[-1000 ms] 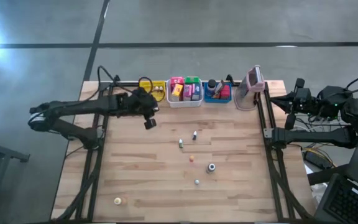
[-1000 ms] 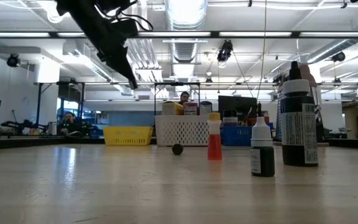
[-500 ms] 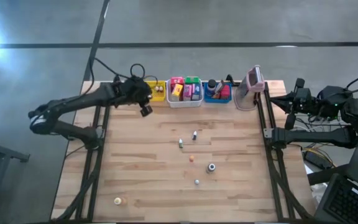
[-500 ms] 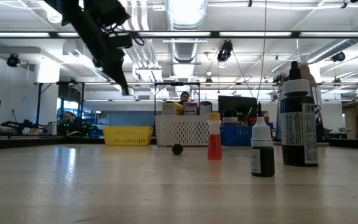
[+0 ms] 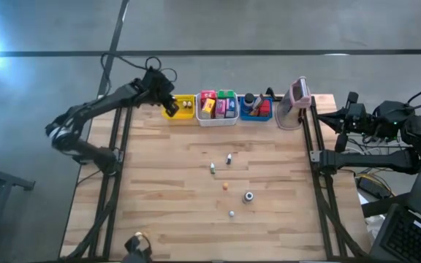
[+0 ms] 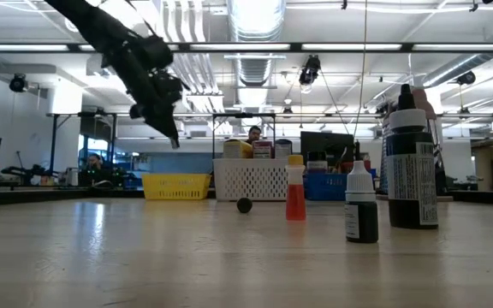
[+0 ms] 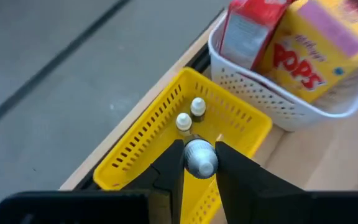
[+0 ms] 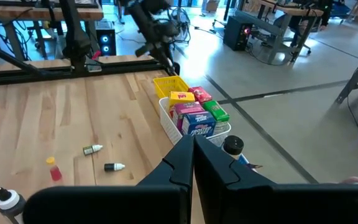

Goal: Pick & Place Kitchen Items
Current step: Put the black food coloring bottle into the yellow basket

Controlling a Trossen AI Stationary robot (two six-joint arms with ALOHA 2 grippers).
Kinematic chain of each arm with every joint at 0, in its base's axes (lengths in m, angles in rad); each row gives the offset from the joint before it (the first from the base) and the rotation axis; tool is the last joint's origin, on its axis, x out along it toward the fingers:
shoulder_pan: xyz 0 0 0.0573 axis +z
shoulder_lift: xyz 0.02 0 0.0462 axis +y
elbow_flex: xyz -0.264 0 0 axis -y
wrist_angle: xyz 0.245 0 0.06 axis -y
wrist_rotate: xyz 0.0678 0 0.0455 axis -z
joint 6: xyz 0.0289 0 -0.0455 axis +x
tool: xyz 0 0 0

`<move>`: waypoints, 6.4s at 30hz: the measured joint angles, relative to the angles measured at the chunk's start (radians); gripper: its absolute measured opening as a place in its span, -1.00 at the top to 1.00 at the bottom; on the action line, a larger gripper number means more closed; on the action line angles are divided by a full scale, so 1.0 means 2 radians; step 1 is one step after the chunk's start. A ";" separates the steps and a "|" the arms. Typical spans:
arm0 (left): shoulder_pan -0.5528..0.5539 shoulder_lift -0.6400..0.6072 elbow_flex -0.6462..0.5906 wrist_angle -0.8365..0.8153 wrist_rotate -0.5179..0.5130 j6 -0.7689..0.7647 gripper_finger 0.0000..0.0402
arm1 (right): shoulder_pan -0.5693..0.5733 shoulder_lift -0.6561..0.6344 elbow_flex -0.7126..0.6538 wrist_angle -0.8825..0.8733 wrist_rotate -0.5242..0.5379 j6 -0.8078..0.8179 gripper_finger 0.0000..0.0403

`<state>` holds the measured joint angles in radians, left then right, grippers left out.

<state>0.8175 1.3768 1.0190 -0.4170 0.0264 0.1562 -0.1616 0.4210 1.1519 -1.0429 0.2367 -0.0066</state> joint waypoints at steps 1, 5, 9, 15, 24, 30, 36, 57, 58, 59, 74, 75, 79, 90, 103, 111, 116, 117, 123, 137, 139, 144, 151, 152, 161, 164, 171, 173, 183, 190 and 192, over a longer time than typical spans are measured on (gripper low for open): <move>0.003 0.013 0.007 -0.002 0.001 0.001 0.60 | 0.000 0.000 0.000 0.000 0.000 0.000 0.96; 0.010 0.063 0.039 -0.012 0.003 0.017 0.60 | 0.000 0.000 0.000 0.000 0.000 0.002 0.96; 0.016 0.109 0.066 -0.029 0.002 0.030 0.60 | 0.000 0.000 0.000 0.000 0.000 0.000 0.96; 0.036 0.161 0.090 -0.029 0.012 0.039 0.60 | 0.000 0.000 0.000 0.000 0.000 0.000 0.96; 0.043 0.203 0.095 -0.022 0.022 0.039 0.60 | 0.000 0.000 0.000 0.000 0.000 0.002 0.96; 0.043 0.221 0.095 0.002 0.023 0.026 0.60 | 0.000 0.000 0.000 0.000 0.000 0.002 0.96; 0.043 0.232 0.095 0.003 0.031 0.014 0.60 | 0.000 0.000 0.000 0.000 0.000 0.002 0.96; 0.044 0.235 0.094 0.002 0.026 0.022 0.28 | 0.000 0.000 0.000 0.000 0.000 0.001 0.96; 0.044 0.235 0.096 -0.003 0.026 0.023 0.25 | 0.000 0.000 0.000 0.000 0.000 0.000 0.96; 0.044 0.235 0.099 -0.007 0.026 0.023 0.24 | 0.000 0.000 0.000 0.000 0.000 0.000 0.96; 0.043 0.203 0.198 -0.151 0.026 0.039 0.21 | 0.000 0.000 0.000 0.000 0.000 0.002 0.96; 0.042 0.197 0.203 -0.161 0.026 0.038 0.21 | 0.000 0.000 0.000 0.000 0.000 0.002 0.96; 0.021 0.156 0.208 -0.183 0.027 0.028 0.21 | 0.000 0.000 0.000 0.000 0.000 0.000 0.96; -0.135 0.013 0.168 -0.186 0.031 -0.039 0.21 | 0.000 0.000 0.000 0.000 0.000 0.002 0.96; -0.358 -0.077 0.098 -0.120 0.019 -0.065 0.21 | 0.000 0.000 0.000 0.000 0.000 0.001 0.96; -0.438 -0.146 0.021 -0.140 -0.065 -0.134 0.26 | 0.000 0.000 0.000 0.000 0.000 0.002 0.96; -0.473 -0.195 -0.032 -0.136 -0.071 -0.185 0.30 | 0.000 0.000 0.000 0.000 0.000 0.000 0.96; -0.479 -0.204 -0.041 -0.136 -0.071 -0.195 0.30 | 0.000 0.000 0.000 0.000 0.000 0.000 0.96; -0.503 -0.245 -0.081 -0.136 -0.071 -0.210 0.31 | 0.000 0.000 0.000 0.000 0.000 0.000 0.96; -0.505 -0.266 -0.122 -0.118 -0.079 -0.213 0.30 | 0.000 0.000 0.000 0.000 0.000 -0.004 0.96; -0.505 -0.267 -0.115 -0.126 -0.078 -0.212 0.30 | 0.000 0.000 0.000 0.005 0.001 -0.015 0.96; -0.505 -0.268 -0.110 -0.138 -0.078 -0.208 0.30 | 0.000 0.000 0.000 0.020 -0.023 -0.003 0.96; -0.505 -0.269 -0.111 -0.170 -0.078 -0.207 0.31 | 0.000 0.000 0.000 0.014 -0.030 0.026 0.96; -0.505 -0.269 -0.111 -0.174 -0.078 -0.207 0.31 | 0.000 0.000 0.000 0.014 -0.029 0.023 0.96; -0.505 -0.268 -0.111 -0.176 -0.078 -0.207 0.30 | 0.000 0.009 -0.003 0.109 -0.026 0.052 0.96; -0.505 -0.268 -0.111 -0.177 -0.078 -0.207 0.31 | 0.000 0.018 -0.004 0.189 -0.026 0.043 0.96; -0.505 -0.268 -0.111 -0.177 -0.078 -0.210 0.30 | 0.000 0.050 -0.006 0.262 -0.030 0.104 0.96; -0.505 -0.267 -0.111 -0.177 -0.077 -0.210 0.30 | 0.000 0.079 -0.010 0.191 -0.029 0.148 0.96; -0.504 -0.266 -0.111 -0.177 -0.078 -0.213 0.31 | 0.007 0.273 -0.090 0.104 -0.030 0.322 0.96; -0.504 -0.265 -0.111 -0.177 -0.079 -0.210 0.31 | 0.037 0.400 -0.061 0.106 -0.027 0.383 0.77; -0.504 -0.265 -0.111 -0.177 -0.079 -0.210 0.31 | 0.044 0.435 -0.038 0.106 -0.028 0.420 0.66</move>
<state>-0.1905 0.8459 0.7963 -0.7715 -0.1321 -0.2630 -0.0740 1.2902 1.0758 -0.8308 0.1815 0.8333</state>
